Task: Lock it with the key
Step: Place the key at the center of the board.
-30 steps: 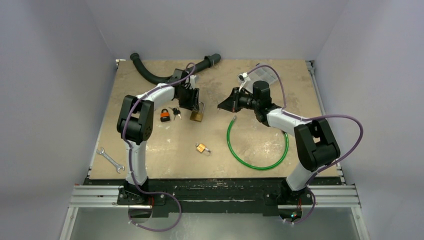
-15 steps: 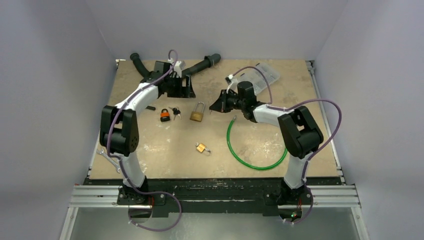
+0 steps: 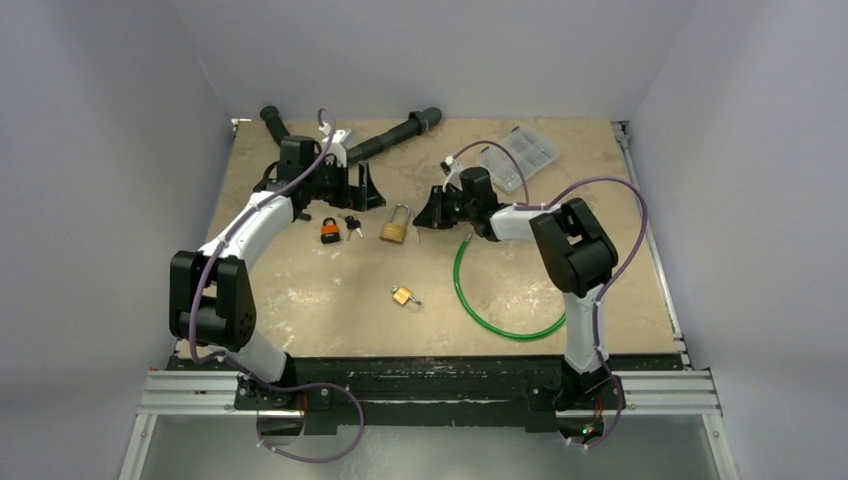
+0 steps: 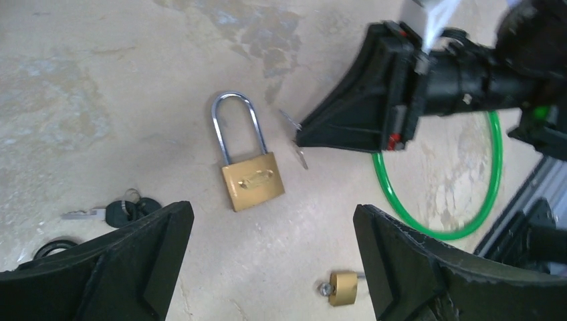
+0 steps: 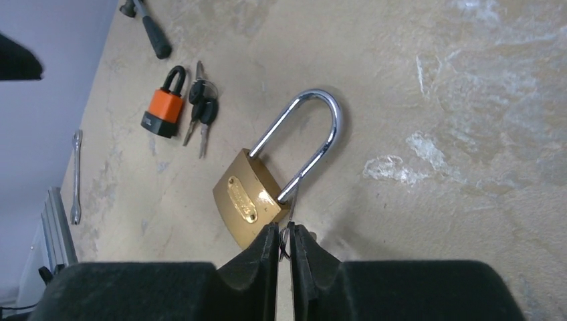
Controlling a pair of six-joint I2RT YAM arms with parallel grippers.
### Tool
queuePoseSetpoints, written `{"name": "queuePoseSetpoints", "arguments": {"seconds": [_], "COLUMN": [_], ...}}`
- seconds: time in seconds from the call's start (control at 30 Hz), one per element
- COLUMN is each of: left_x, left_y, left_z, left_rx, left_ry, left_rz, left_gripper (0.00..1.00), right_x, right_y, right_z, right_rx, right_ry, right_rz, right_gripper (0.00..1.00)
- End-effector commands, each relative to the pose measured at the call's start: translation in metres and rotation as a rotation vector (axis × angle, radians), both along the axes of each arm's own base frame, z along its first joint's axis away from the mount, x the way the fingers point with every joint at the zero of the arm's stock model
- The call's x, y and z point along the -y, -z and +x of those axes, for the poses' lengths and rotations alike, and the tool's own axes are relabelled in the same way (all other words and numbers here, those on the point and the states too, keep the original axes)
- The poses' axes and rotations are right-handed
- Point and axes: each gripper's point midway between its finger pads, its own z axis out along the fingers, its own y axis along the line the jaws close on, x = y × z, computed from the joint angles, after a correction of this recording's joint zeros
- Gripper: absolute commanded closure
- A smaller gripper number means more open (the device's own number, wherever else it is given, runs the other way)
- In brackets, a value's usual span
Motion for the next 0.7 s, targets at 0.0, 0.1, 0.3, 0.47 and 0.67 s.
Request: {"name": "queuePoseSetpoints", "arguments": {"seconds": [0.0, 0.1, 0.3, 0.47, 0.67], "left_x": [0.012, 0.012, 0.012, 0.013, 0.026], "left_y": [-0.03, -0.032, -0.026, 0.002, 0.026], "left_z": [-0.023, -0.044, -0.092, -0.137, -0.167], "left_rx": [0.179, 0.234, 0.336, 0.407, 0.475], "left_ry": [0.262, 0.425, 0.713, 1.051, 1.349], "left_rz": [0.003, 0.051, 0.109, 0.294, 0.431], "left_gripper": [0.0, 0.0, 0.0, 0.0, 0.01], "right_x": [-0.005, -0.003, -0.001, 0.012, 0.052], "right_y": [-0.012, -0.014, -0.05, -0.105, -0.155], "right_z": [0.009, 0.007, 0.014, 0.009, -0.011], "right_rx": [0.031, 0.034, 0.105, 0.23, 0.346], "right_ry": [0.004, 0.004, -0.009, -0.046, -0.046], "right_rz": [0.002, -0.002, 0.03, 0.057, 0.027], "right_gripper": [0.8, 0.63, 0.45, 0.31, 0.02]}}
